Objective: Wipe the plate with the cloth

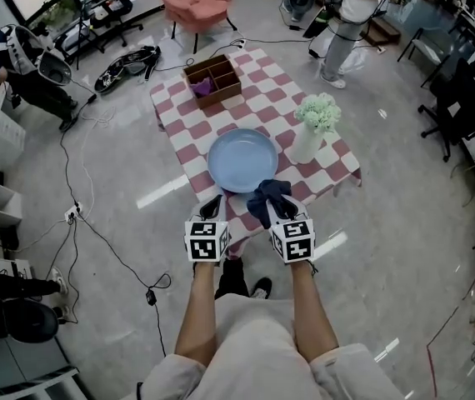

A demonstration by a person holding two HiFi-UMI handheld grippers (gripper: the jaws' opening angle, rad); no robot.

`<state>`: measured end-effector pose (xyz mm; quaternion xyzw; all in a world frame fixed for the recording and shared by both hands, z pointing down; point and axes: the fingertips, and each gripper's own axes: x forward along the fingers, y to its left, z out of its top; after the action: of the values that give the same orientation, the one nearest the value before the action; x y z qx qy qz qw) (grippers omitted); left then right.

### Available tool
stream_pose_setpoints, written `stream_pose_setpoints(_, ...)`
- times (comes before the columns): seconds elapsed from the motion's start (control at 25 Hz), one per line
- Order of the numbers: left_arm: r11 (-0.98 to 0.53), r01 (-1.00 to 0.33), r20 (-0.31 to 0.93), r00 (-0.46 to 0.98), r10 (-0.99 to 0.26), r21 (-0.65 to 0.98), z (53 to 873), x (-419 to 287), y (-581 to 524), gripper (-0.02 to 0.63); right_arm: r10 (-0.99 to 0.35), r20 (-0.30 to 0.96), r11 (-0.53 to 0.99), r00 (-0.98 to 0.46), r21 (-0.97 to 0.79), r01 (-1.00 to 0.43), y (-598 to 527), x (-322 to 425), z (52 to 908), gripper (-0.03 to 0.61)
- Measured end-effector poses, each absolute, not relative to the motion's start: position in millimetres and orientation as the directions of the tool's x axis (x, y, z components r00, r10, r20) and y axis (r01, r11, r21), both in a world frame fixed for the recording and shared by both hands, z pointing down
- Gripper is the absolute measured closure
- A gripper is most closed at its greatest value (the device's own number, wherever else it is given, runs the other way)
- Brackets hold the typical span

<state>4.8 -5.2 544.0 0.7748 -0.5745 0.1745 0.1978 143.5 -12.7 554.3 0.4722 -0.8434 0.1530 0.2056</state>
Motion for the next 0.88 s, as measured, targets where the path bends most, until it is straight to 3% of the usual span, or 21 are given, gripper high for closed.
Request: stream_pose_setpoints(0.88, -0.242, -0.965, 0.457, 0.261, -0.850, 0.102, 542, 17, 61, 0.603, -0.715, 0.487, 0.519, -0.502, -0.112, -0.847, 48, 154, 555, 0.485)
